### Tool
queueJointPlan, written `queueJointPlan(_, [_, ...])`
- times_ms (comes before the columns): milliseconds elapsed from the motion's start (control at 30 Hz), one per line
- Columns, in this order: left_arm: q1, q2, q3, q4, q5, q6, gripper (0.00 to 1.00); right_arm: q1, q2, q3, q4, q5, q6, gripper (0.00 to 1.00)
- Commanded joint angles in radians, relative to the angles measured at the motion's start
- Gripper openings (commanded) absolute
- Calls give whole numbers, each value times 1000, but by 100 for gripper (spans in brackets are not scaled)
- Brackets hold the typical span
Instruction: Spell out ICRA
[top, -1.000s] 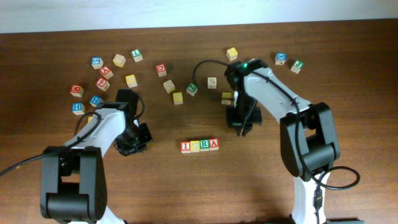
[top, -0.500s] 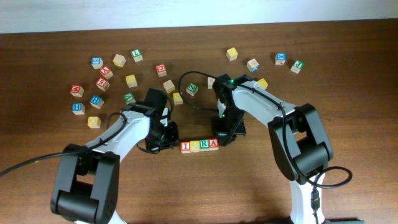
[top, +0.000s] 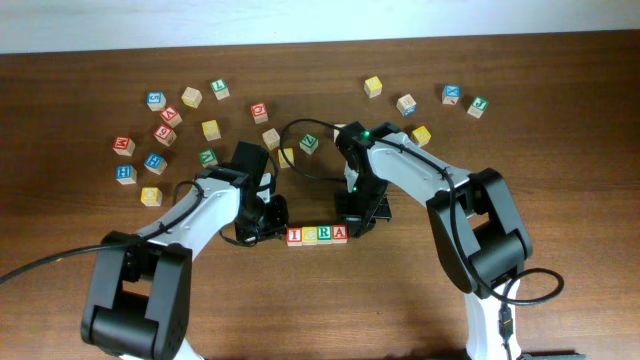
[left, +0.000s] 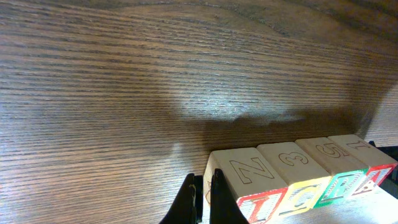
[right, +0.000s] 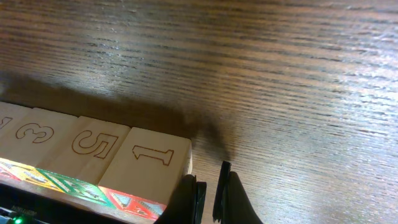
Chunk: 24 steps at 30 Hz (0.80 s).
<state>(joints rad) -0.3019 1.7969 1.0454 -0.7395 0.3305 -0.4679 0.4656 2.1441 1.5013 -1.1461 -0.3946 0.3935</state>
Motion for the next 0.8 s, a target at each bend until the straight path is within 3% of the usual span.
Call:
queueJointPlan(0, [-3,-24,16,2,-6,-8,0,3,-4,-5,2,2,7,4])
queueJointPlan(233, [16,-26,47,-89,-253,-8,0,3,-4,31,-32,86,7,6])
queueJointPlan(367, [21,-56,76,-195,-217,40,0,-9,-4,31,-31,96,7,8])
queueJointPlan(433, [-5,-62,71,-273,-88,40,0,-35,-4,31,-31,96,6,9])
queueJointPlan(500, [-55,-62,50,-289,-60,39,0,-61,-4,31,-31,96,5,9])
queueJointPlan(633, [-169,-62,37,-279,-71,17,0,-139,-4,42,-58,92,-46,8])
queueJointPlan(767, [-261,-62,34,-226,-165,-106,0,-181,-5,99,-116,92,-66,7])
